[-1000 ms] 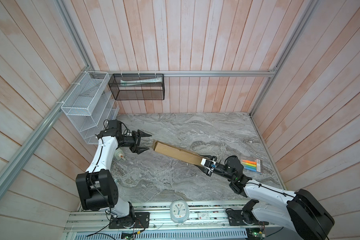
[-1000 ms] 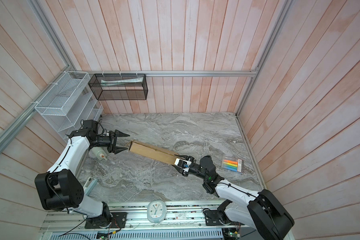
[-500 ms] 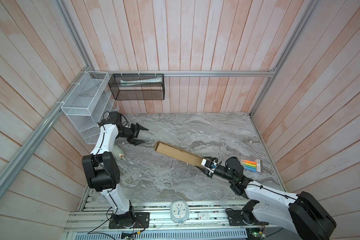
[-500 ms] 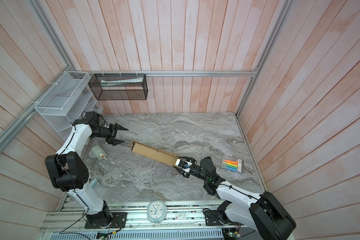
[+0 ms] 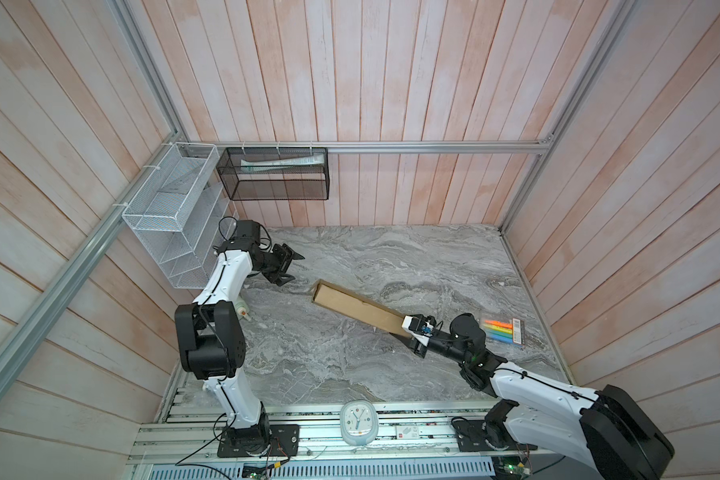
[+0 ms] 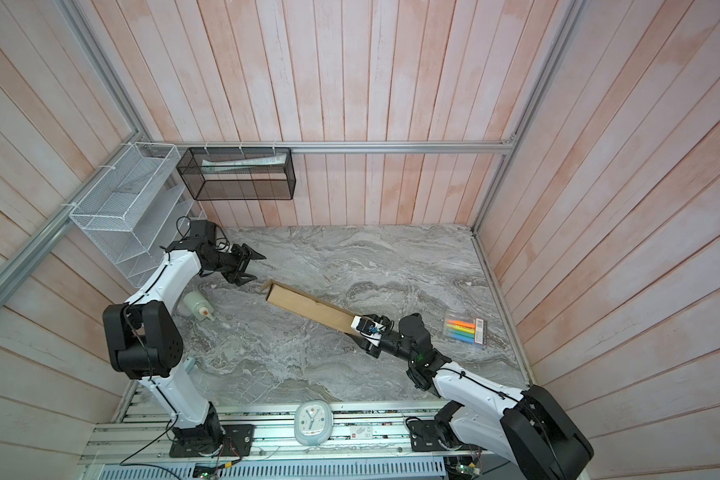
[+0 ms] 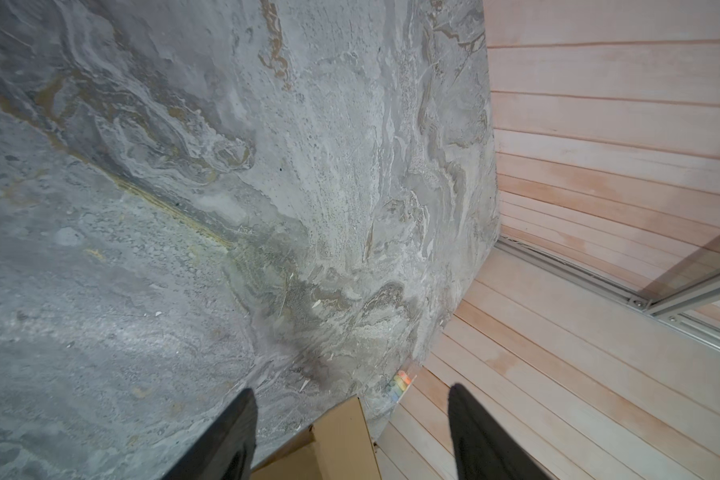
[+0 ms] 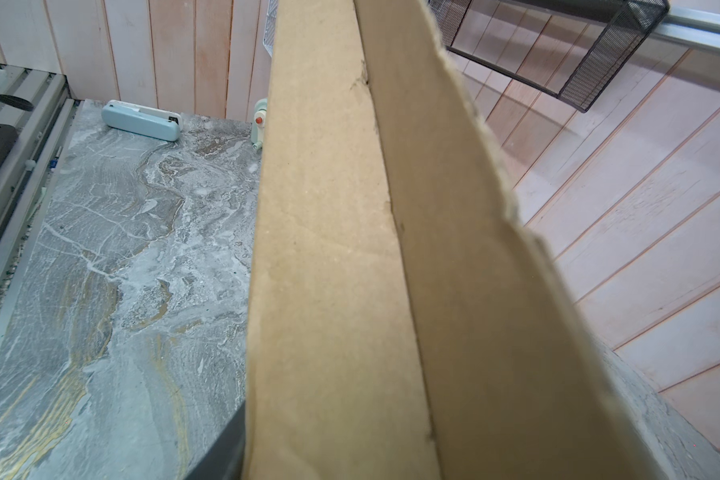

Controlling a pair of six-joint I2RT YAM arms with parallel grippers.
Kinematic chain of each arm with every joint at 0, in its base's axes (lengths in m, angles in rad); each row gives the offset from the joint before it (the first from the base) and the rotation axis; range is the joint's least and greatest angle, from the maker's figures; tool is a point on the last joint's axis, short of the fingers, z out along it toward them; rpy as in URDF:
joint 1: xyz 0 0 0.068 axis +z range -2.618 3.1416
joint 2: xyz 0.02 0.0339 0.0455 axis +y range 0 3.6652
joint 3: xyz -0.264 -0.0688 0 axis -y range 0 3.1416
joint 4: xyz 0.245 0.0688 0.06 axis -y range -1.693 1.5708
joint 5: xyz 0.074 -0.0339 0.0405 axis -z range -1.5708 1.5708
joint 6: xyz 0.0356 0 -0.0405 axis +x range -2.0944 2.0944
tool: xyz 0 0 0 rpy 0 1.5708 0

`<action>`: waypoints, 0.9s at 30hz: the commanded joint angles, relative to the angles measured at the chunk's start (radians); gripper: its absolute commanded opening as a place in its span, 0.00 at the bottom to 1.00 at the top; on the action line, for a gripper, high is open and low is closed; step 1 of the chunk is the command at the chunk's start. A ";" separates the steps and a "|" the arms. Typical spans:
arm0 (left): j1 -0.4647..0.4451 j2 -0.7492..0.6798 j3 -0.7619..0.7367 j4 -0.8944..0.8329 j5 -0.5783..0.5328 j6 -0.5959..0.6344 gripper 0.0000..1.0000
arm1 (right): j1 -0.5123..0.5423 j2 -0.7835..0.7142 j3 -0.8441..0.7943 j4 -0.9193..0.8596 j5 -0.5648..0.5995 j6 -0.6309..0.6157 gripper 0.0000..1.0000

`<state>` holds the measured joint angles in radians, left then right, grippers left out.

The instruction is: Fold the paper box

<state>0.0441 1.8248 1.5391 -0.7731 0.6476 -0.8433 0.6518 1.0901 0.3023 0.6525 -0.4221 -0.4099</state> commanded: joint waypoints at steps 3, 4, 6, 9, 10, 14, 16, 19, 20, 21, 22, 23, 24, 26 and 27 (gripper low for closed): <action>-0.064 -0.015 0.005 0.150 -0.106 0.064 0.74 | -0.005 -0.009 0.059 -0.071 -0.008 0.034 0.33; -0.065 -0.023 0.002 0.156 -0.123 0.084 0.74 | -0.006 -0.014 0.060 -0.082 -0.005 0.037 0.33; -0.062 -0.048 -0.013 0.160 -0.164 0.139 0.74 | -0.005 -0.022 0.057 -0.095 0.000 0.057 0.33; -0.063 -0.096 -0.050 0.191 -0.181 0.204 0.74 | -0.005 -0.017 0.065 -0.117 -0.001 0.076 0.33; -0.064 -0.114 -0.068 0.206 -0.184 0.218 0.74 | -0.006 -0.014 0.068 -0.123 -0.001 0.082 0.33; -0.066 -0.204 -0.164 0.285 -0.200 0.294 0.74 | -0.006 -0.007 0.079 -0.141 -0.025 0.107 0.33; -0.066 -0.249 -0.217 0.315 -0.212 0.332 0.74 | -0.005 -0.009 0.084 -0.150 -0.035 0.119 0.33; -0.064 -0.311 -0.294 0.354 -0.202 0.379 0.74 | -0.005 -0.002 0.114 -0.208 -0.036 0.110 0.33; -0.061 -0.334 -0.320 0.368 -0.191 0.393 0.74 | -0.006 0.003 0.126 -0.227 -0.036 0.106 0.33; -0.060 -0.363 -0.347 0.392 -0.178 0.403 0.74 | -0.006 0.008 0.138 -0.241 -0.036 0.102 0.33; -0.059 -0.391 -0.376 0.419 -0.166 0.409 0.74 | -0.006 0.013 0.148 -0.249 -0.041 0.104 0.33; -0.056 -0.426 -0.411 0.449 -0.152 0.414 0.74 | -0.006 0.021 0.158 -0.260 -0.052 0.106 0.33; -0.053 -0.462 -0.446 0.478 -0.145 0.421 0.74 | -0.006 0.029 0.169 -0.270 -0.061 0.110 0.33; -0.040 -0.530 -0.506 0.517 -0.138 0.429 0.74 | -0.006 0.044 0.185 -0.283 -0.073 0.112 0.33; -0.026 -0.559 -0.527 0.529 -0.131 0.433 0.74 | -0.006 0.051 0.192 -0.289 -0.075 0.112 0.33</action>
<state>-0.0055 1.3415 1.0550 -0.3496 0.4881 -0.4622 0.6518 1.1255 0.4564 0.3969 -0.4599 -0.3134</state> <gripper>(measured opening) 0.737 0.502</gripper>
